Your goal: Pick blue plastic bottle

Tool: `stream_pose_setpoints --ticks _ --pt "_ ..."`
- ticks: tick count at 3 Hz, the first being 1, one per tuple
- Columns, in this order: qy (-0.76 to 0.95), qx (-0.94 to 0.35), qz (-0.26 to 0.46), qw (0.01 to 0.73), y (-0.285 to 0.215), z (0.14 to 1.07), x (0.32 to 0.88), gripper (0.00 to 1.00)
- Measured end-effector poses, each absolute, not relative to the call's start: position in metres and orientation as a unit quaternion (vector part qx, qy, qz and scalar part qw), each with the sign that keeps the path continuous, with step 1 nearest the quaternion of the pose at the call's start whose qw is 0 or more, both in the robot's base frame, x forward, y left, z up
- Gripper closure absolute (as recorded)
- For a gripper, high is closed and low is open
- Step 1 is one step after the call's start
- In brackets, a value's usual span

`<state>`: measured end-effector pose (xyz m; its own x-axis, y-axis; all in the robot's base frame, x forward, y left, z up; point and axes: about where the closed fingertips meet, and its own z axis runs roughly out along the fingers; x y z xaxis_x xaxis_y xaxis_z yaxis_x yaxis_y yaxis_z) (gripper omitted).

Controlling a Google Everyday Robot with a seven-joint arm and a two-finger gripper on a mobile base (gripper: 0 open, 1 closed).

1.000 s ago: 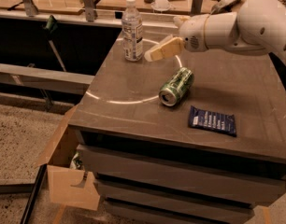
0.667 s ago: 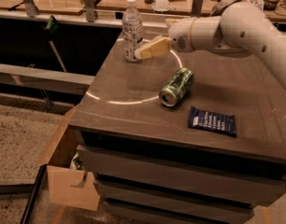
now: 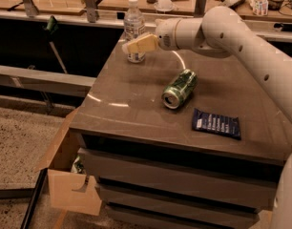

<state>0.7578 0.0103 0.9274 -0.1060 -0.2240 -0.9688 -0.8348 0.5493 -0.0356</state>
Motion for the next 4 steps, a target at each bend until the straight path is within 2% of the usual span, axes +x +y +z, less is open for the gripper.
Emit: stream_pose_setpoints --ticks 1,3,4 --pt "0.680 -0.388 0.286 0.552 0.026 0.926 0.775 0.17" --pt "0.664 -0.395 0.311 0.554 0.044 0.927 0.784 0.62" --pt "0.636 -0.381 0.335 0.582 0.031 0.947 0.780 0.85"
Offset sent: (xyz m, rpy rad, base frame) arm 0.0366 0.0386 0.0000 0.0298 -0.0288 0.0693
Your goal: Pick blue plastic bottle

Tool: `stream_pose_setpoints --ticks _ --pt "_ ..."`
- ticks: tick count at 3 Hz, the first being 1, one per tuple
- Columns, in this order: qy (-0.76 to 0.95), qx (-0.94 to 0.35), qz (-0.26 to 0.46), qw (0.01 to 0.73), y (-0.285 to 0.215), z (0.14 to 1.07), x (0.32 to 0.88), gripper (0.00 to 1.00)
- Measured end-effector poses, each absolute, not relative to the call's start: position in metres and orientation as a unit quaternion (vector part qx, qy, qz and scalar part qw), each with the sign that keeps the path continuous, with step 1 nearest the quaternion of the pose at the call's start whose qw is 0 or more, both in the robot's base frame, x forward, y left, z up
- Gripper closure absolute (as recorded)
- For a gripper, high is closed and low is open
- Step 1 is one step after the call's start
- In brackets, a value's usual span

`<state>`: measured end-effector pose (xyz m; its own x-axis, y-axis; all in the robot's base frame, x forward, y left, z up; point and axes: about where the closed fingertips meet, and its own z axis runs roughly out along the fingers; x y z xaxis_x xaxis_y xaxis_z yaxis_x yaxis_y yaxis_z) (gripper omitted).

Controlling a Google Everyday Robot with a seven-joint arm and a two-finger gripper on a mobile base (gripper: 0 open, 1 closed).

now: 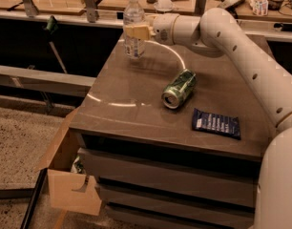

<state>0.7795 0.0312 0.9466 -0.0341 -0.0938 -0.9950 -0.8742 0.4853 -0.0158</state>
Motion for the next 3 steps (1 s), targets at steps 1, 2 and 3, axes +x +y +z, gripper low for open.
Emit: stream_pose_setpoints --ticks 1,2,3 --pt "0.592 -0.380 0.343 0.622 -0.010 0.992 0.757 1.00" --pt "0.575 -0.396 0.334 0.633 -0.041 1.016 0.738 1.00" --pt "0.575 -0.396 0.334 0.633 -0.041 1.016 0.738 1.00"
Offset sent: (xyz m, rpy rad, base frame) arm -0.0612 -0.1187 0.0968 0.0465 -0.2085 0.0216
